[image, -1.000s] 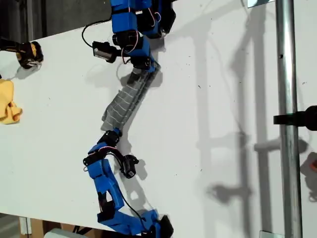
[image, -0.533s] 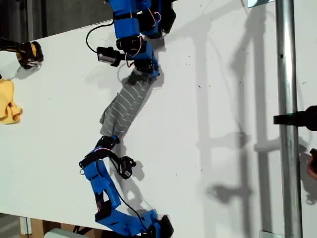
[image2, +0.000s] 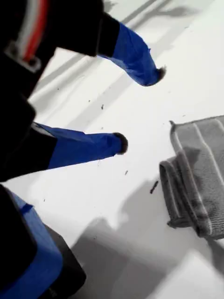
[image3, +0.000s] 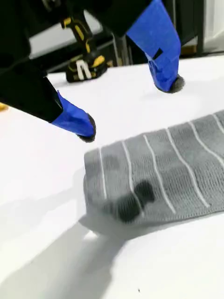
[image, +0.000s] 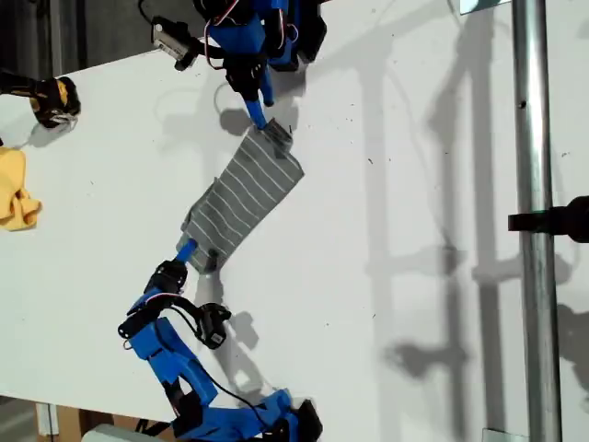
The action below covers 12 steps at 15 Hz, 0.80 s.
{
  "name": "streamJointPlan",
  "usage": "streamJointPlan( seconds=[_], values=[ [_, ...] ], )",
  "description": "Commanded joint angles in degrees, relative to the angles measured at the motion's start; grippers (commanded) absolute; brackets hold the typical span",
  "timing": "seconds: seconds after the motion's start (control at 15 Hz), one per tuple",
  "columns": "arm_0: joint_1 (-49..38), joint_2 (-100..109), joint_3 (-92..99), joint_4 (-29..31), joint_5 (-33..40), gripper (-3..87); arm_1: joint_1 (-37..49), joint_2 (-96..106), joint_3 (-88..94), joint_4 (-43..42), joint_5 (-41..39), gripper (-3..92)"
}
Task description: Grasp corners of a towel and fold twice.
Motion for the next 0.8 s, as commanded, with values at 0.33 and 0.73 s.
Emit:
streamJointPlan(
  seconds=[0.33,0.73],
  values=[
    [5.80,34.54,19.34,-0.62,0.18,29.2,0.97,0.53,-7.38,0.44,-1.32,26.2],
    [12.83,102.13,87.01,-16.61,-15.73,8.8,0.62,12.66,-7.38,2.64,-0.26,26.9]
  ],
)
